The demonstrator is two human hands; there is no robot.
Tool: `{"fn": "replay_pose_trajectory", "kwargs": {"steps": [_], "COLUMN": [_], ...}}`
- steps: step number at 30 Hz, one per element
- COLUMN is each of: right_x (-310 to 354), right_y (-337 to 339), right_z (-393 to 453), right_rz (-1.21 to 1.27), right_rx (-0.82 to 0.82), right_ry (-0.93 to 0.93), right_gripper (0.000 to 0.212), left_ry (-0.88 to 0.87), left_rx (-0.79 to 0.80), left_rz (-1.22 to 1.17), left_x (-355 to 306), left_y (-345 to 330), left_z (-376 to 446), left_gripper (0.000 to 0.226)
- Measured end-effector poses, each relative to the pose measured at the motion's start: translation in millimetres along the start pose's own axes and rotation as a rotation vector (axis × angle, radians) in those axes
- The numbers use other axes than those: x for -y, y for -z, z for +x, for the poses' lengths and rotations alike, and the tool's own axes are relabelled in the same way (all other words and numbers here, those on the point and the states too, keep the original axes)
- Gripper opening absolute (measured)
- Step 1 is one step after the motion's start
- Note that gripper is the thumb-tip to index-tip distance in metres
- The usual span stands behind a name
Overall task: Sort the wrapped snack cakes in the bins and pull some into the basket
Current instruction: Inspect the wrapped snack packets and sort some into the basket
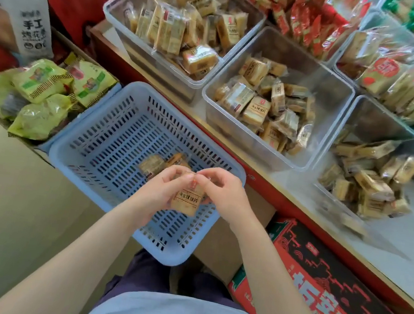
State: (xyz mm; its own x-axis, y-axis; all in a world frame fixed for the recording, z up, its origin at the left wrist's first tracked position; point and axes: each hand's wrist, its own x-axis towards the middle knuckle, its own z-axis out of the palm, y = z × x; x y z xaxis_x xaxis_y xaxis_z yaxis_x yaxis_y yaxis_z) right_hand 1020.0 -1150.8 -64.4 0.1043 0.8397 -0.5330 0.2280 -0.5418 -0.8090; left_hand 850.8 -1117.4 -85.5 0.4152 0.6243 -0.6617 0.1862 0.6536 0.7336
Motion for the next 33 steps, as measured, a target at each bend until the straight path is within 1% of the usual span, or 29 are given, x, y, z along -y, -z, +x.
{"fn": "replay_pose_trajectory", "kwargs": {"steps": [3,6,12,14,17,18,20,22,24,26,28,30,32,33], "right_x": [3,-2,-22,-27,-31,-31,-32,-34,-36,-38,-40,-43,-42,-42], "right_y": [31,63,111,123,137,141,148,153,157,161,165,165,164,165], "right_z": [-34,-65,-113,-126,-139,-143,-150,-156,-161,-166,-171,-175,-176,-175], "right_rz": [0.052,-0.005,-0.239,-0.208,-0.168,-0.159,-0.109,-0.031,0.095,0.199,0.207,0.296,0.423,0.465], "right_rx": [-0.07,-0.147,-0.268,-0.308,-0.331,-0.334,-0.342,-0.365,-0.373,-0.308,-0.217,-0.191,-0.222,-0.242], "right_ry": [0.05,0.151,0.285,0.305,0.322,0.33,0.345,0.359,0.36,0.314,0.225,0.181,0.187,0.196], "right_gripper": [0.014,0.01,0.014,0.016,0.02,0.02,0.02,0.019,0.011,0.026,0.034,0.027,0.016,0.014], "left_ry": [-0.124,-0.19,-0.221,-0.217,-0.233,-0.238,-0.244,-0.284,-0.346,-0.373,-0.352,-0.331,-0.316,-0.304], "left_rx": [-0.047,-0.074,0.021,0.056,0.066,0.056,0.043,0.013,-0.062,-0.145,-0.218,-0.268,-0.272,-0.264], "left_rz": [0.071,0.114,0.219,0.247,0.265,0.269,0.283,0.313,0.272,0.117,-0.085,-0.201,-0.228,-0.216], "left_x": [-16,-24,-36,-39,-43,-45,-49,-53,-54,-57,-60,-62,-63,-64], "left_y": [-32,-65,-131,-147,-168,-174,-185,-194,-200,-206,-212,-216,-219,-222], "left_z": [-23,-42,-66,-70,-74,-76,-80,-84,-85,-83,-80,-77,-74,-73], "left_gripper": [0.022,0.02,0.021,0.02,0.003,0.003,0.011,0.015,0.014,0.012,0.009,0.008,0.009,0.013]}}
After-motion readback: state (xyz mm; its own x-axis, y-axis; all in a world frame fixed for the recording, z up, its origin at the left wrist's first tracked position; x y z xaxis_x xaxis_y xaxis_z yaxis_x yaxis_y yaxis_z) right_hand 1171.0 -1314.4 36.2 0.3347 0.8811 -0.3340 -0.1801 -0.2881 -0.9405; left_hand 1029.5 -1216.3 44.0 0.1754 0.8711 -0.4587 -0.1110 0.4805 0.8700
